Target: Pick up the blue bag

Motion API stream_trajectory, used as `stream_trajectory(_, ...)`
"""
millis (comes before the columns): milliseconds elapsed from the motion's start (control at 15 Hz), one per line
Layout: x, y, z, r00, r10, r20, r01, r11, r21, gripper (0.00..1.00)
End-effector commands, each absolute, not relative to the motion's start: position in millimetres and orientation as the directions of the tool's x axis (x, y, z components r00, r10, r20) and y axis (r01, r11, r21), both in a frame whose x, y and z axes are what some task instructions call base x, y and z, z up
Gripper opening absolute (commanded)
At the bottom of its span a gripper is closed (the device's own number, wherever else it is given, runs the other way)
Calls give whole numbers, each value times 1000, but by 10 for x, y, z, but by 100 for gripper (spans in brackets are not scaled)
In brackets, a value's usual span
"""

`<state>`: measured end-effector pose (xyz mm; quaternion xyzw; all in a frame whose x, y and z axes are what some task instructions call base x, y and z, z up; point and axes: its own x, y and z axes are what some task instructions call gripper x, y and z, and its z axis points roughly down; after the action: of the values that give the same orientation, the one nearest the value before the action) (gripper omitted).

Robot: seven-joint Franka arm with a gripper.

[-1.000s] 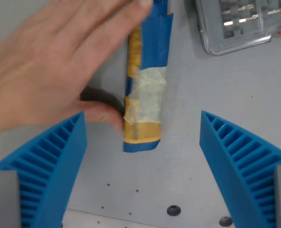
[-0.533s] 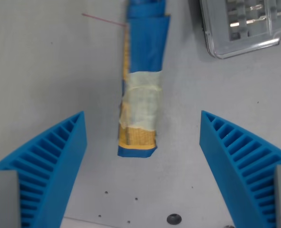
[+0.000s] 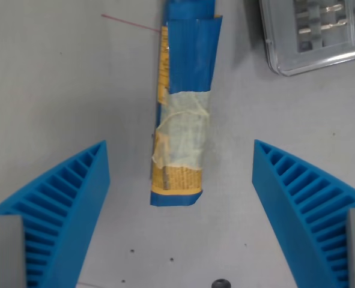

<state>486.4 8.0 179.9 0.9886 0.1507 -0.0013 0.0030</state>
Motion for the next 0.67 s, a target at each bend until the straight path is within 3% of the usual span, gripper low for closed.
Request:
stream_trajectory(67,4811,49,1747,937,332,110,333,-943,5,100)
stream_trajectory(667,4792,45,1633,937,331,115,333,-943,4,100)
